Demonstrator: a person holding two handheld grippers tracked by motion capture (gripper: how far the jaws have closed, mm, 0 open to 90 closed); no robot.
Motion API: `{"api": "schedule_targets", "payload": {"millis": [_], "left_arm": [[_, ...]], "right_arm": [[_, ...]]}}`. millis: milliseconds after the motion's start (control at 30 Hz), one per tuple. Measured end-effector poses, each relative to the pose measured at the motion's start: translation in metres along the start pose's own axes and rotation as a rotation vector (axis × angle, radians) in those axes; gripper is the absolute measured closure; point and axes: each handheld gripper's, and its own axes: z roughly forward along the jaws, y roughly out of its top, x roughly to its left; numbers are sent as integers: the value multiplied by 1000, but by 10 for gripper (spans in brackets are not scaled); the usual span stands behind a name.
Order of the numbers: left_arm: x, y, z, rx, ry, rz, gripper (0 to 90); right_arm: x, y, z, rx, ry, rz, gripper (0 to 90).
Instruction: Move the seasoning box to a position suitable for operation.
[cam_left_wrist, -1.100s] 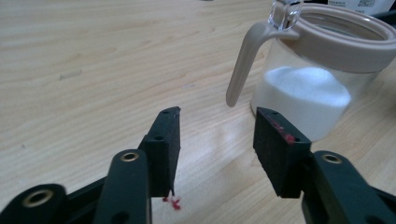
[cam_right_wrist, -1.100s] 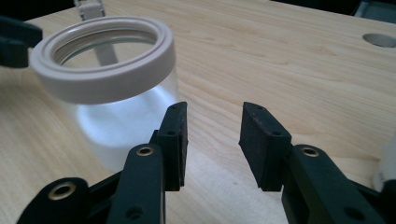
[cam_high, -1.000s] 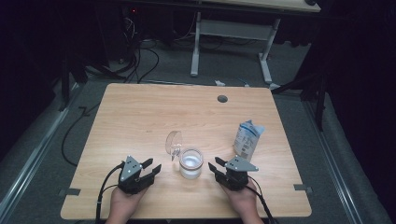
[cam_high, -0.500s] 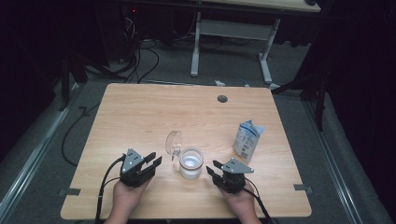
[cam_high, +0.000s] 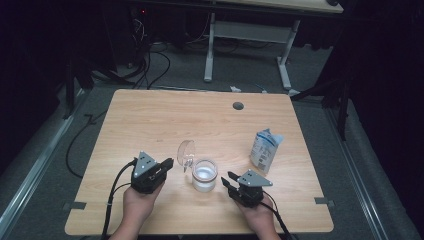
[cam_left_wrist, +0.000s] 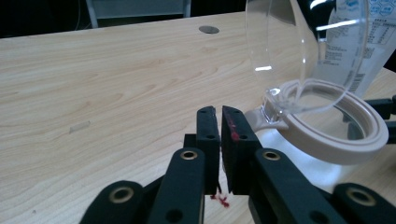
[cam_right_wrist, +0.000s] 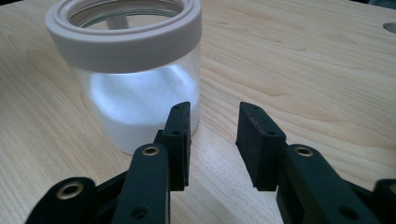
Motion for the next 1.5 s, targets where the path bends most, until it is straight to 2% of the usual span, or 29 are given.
{"api": "schedule_targets", "payload": {"millis": [100, 267, 500, 633, 867, 1133, 1500], "left_arm": [[0, 5, 1, -11, 2, -3, 895], [-1, 11, 2, -22, -2, -3, 899], [-4, 20, 5, -25, -3, 5, 899], [-6, 23, 5, -31, -5, 8, 899], [-8, 26, 6, -37, -7, 9, 899], [-9, 26, 6, -45, -8, 8, 899], [-14, 25, 7, -52, -12, 13, 899]], "right_arm": [[3, 0, 1, -5, -1, -15, 690], [5, 0, 1, -8, -4, -26, 753], [7, 0, -1, -7, 11, -34, 899], [8, 1, -1, -9, 24, -30, 900], [11, 1, -1, -11, 33, -48, 900], [16, 2, 0, -10, 37, -72, 900], [18, 2, 0, -10, 43, -80, 899]]}}
